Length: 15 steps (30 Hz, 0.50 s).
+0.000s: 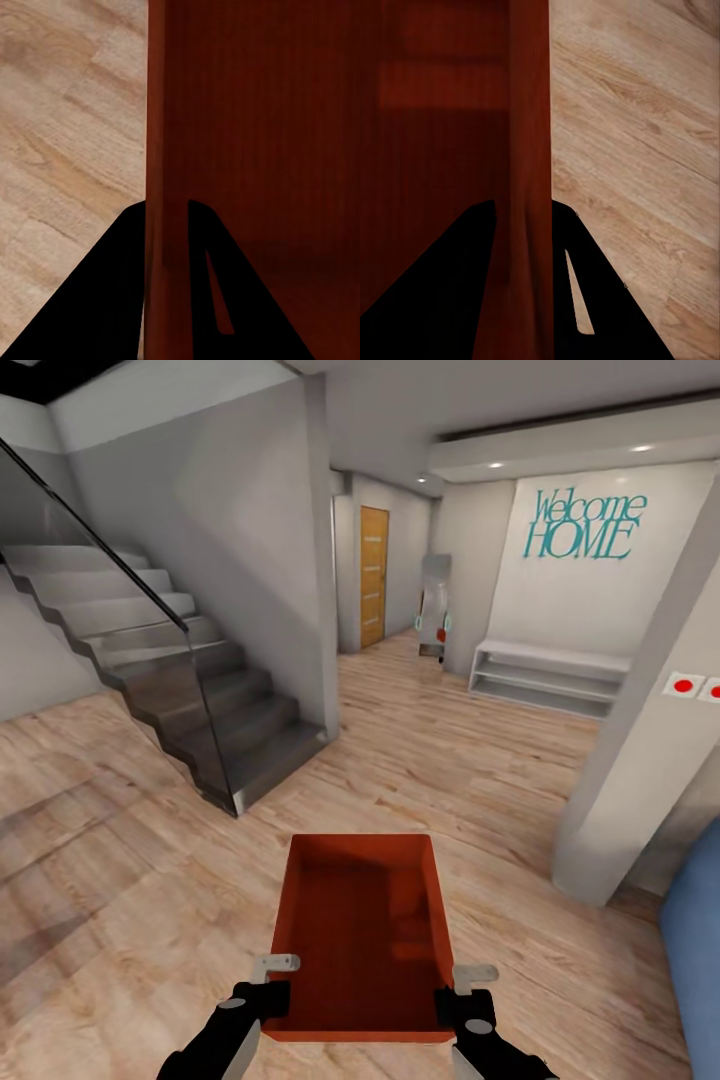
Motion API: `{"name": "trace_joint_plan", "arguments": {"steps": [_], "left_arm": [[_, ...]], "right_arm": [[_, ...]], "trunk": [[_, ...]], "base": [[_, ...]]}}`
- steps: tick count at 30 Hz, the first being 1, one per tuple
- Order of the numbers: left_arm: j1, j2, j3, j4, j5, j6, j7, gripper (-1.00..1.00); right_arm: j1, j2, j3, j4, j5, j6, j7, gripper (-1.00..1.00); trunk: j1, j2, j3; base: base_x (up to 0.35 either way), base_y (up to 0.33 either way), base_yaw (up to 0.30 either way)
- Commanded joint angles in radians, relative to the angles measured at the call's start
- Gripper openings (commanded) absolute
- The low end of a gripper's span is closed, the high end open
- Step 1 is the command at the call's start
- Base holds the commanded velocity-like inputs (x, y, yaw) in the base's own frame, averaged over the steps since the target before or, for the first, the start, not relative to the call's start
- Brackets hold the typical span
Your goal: Move the two storage containers from the living room to the garage. In the garage, place one container on the floor and stack the other container on top of it (either order is fine).
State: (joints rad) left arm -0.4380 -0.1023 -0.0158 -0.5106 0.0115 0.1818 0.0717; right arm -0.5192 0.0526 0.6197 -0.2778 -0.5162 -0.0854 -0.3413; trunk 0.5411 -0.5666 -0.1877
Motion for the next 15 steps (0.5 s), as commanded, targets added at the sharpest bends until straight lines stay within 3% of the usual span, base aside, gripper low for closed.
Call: {"name": "trace_joint_plan", "arguments": {"steps": [1,15], "left_arm": [[-0.001,0.001,-0.003,-0.005,-0.014,0.007,0.011,-1.00],[-0.001,0.001,-0.003,-0.005,-0.015,0.007,0.011,-1.00]], "right_arm": [[-0.001,-0.002,-0.008,0.026,-0.022,-0.008,-0.021,-1.00],[-0.002,-0.002,-0.008,0.026,-0.022,-0.008,-0.021,-1.00]], "trunk": [[0.001,-0.001,-0.002],[0.001,-0.001,-0.002]], "base": [[0.323,0.000,0.000],[0.323,0.000,0.000]]}}
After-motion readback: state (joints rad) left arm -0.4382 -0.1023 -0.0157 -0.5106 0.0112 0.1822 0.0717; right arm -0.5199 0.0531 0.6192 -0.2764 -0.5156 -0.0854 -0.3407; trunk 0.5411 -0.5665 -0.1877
